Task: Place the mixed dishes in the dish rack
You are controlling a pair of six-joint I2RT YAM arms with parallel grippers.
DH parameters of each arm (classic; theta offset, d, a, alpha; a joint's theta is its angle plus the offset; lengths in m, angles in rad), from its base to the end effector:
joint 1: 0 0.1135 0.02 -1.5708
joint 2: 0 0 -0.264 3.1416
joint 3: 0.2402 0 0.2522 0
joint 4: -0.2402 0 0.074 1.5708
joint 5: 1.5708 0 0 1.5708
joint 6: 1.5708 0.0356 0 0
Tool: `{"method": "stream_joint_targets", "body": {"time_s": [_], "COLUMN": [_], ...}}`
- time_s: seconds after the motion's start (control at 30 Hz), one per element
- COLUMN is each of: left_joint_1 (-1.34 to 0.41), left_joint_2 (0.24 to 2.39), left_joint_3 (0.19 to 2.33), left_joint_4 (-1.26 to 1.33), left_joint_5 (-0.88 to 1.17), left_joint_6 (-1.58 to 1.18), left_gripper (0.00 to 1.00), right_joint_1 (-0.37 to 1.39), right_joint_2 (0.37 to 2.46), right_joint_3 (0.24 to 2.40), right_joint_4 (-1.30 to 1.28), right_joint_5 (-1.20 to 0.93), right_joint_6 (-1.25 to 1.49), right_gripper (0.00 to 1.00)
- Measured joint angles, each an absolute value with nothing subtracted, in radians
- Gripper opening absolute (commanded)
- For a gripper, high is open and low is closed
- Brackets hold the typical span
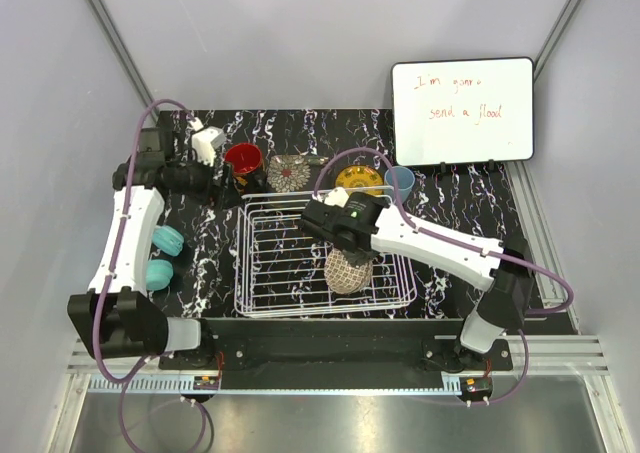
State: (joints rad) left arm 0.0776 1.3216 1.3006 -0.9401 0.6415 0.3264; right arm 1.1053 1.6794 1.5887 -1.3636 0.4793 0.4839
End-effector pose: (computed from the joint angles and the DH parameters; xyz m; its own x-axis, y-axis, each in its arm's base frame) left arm 0.2606 -0.0011 0.3401 -0.6846 0.2044 -0.6997 0.5268 0.8021 -0.2811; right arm 0.1539 0.2699 0.3086 -0.7523 -0.5780 -0.3160 -0.4731 0.8079 -0.3514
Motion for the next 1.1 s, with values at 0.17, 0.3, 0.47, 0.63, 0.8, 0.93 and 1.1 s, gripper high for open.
{"method": "stream_joint_targets", "body": {"time_s": [0.17, 0.3, 0.47, 0.63, 0.8, 0.93, 1.1], "left_joint_1": [-0.077, -0.154, -0.150, -0.163, -0.224, -0.288, -0.354], "left_joint_2": [1.319, 1.319, 1.326, 1.396, 1.449, 1.451, 1.441], "left_joint_3": [1.305, 1.321, 1.343, 1.358, 1.362, 1.371, 1.415], "left_joint_4": [-0.948, -0.956, -0.980, -0.994, -0.992, -0.981, -0.965], "left_joint_5": [0.667, 0.747, 0.904, 1.061, 1.122, 1.129, 1.049], "left_joint_6": [0.312, 0.287, 0.274, 0.245, 0.222, 0.199, 0.203], "left_gripper": [0.90, 0.95, 0.94, 0.95, 0.95, 0.93, 0.94], "right_joint_1": [1.119, 1.119, 1.119, 1.118, 1.116, 1.114, 1.088], "right_joint_2": [1.724, 1.739, 1.688, 1.580, 1.542, 1.548, 1.566], "right_joint_3": [1.625, 1.657, 1.706, 1.716, 1.716, 1.716, 1.723], "right_joint_4": [-1.359, -1.359, -1.348, -1.295, -1.202, -1.164, -1.150], "right_joint_5": [0.480, 0.488, 0.522, 0.538, 0.537, 0.537, 0.529], "right_joint_6": [0.496, 0.496, 0.486, 0.462, 0.436, 0.418, 0.399], "right_gripper": [0.00, 0.00, 0.00, 0.00, 0.00, 0.00, 0.00]}}
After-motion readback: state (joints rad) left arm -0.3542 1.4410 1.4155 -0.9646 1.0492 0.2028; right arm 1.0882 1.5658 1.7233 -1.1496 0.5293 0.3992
